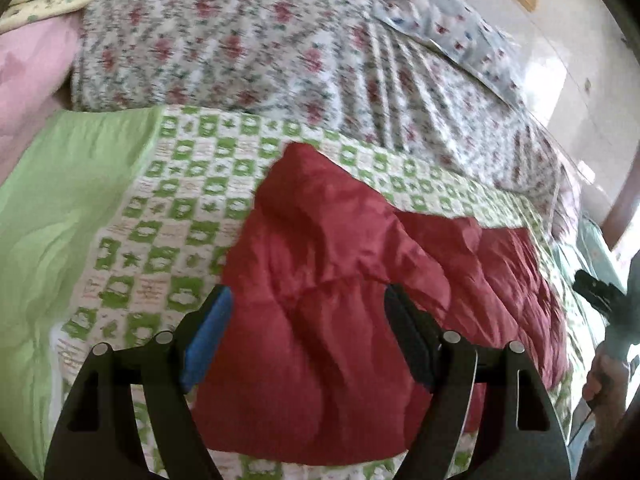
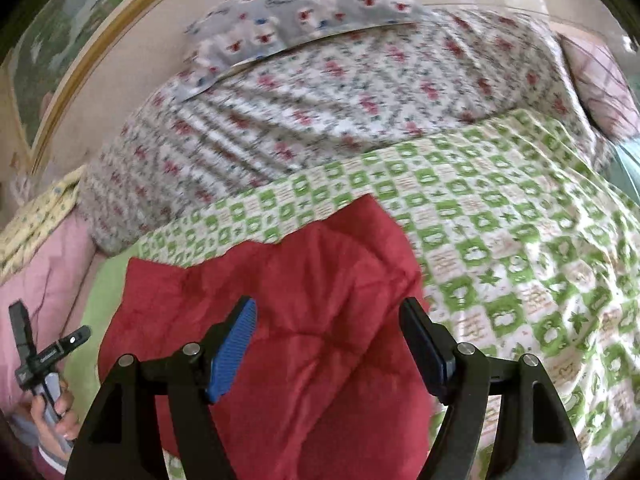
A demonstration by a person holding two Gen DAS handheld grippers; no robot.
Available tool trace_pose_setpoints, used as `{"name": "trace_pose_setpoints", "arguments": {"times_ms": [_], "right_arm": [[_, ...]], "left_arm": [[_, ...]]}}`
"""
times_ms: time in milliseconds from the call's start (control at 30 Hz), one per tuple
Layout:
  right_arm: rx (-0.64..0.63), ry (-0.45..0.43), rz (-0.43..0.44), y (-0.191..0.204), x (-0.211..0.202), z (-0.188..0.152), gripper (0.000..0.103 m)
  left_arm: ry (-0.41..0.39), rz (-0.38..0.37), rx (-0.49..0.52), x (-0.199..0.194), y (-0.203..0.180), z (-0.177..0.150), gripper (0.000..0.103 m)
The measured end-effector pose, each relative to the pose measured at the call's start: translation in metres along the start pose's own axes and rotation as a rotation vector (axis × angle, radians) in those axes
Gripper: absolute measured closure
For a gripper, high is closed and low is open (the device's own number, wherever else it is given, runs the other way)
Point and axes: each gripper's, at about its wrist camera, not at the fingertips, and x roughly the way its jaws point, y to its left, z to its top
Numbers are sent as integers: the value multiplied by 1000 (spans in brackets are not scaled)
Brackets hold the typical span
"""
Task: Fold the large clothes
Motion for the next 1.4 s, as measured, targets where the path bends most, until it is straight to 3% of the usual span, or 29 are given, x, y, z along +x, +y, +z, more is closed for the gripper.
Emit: {"name": "trace_pose_setpoints", "arguments": {"times_ms": [233, 400, 667, 933, 1200, 1400], "right_arm": [[-87, 57, 31, 34, 20, -17, 27], [-116, 123, 32, 42, 48, -26, 27], [-115, 161, -24, 33, 82, -21, 27], [-131, 221, -77, 30, 118, -12, 21], [11, 269, -18, 0, 145, -3, 20], [66, 272, 0, -11, 148, -3, 19]], "left_arm": [[52, -40, 78, 13, -33, -11, 25], [100, 5, 132, 35, -47, -12, 25], [150, -5, 45, 77, -27, 7, 25], [207, 70, -18, 120, -18, 29, 25], [268, 72, -156, 154, 12, 37, 23], [279, 79, -145, 163, 11, 38, 21]]}}
